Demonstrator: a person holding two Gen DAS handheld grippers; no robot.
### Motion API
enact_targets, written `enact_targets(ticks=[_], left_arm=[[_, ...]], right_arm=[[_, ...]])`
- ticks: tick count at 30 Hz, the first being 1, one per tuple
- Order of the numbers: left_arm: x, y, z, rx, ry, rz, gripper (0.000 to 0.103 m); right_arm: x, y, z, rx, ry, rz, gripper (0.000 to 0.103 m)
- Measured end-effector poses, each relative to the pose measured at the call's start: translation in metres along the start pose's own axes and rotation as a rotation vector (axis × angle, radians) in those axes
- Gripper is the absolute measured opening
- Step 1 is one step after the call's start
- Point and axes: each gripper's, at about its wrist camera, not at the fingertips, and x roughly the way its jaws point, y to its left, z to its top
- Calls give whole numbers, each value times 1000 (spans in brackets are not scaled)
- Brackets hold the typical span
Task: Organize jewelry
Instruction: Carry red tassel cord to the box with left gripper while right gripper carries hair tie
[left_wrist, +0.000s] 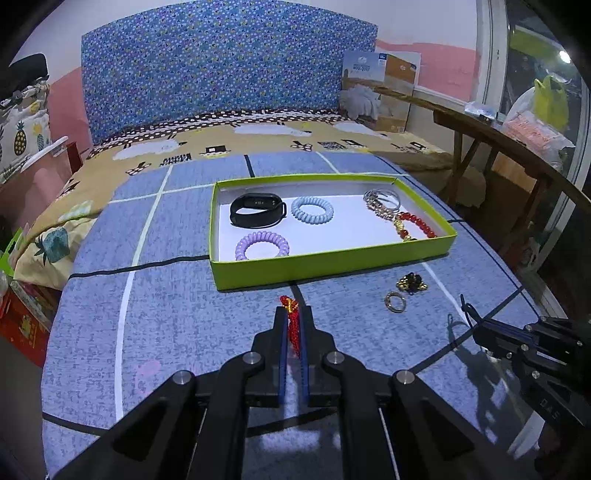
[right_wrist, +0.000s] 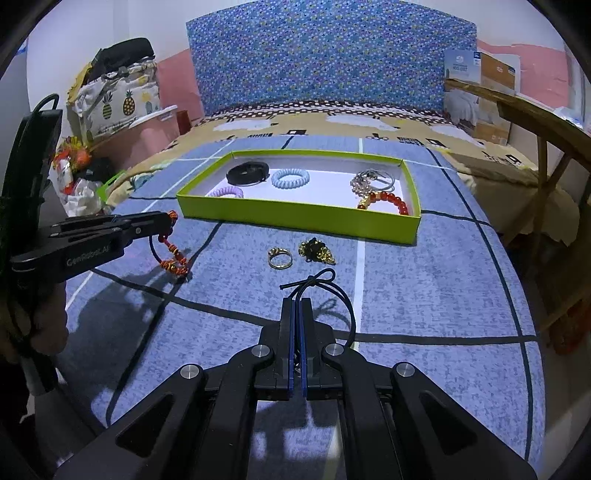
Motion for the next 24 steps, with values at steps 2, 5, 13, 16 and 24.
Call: enact_targets(ticks=[2,5,13,16,24], left_arm=[[-4,0,0,0,-7,-4,6],[-8,-2,0,2,-15,-7,6],[-17,-7,2,10,-35,-16,6],[-19,-8,3,12,-41,-17,6],[-22,-16,12,41,-69,-22,6]], right_arm=[[-3,-1,1,7,-7,3,1],[-6,-2,1,13,-15,6,1],[-13,-4,3,24,-33,8,1],[-15,-4,5,24,-38,8,1],[-17,-6,16,18,-58,6,1]])
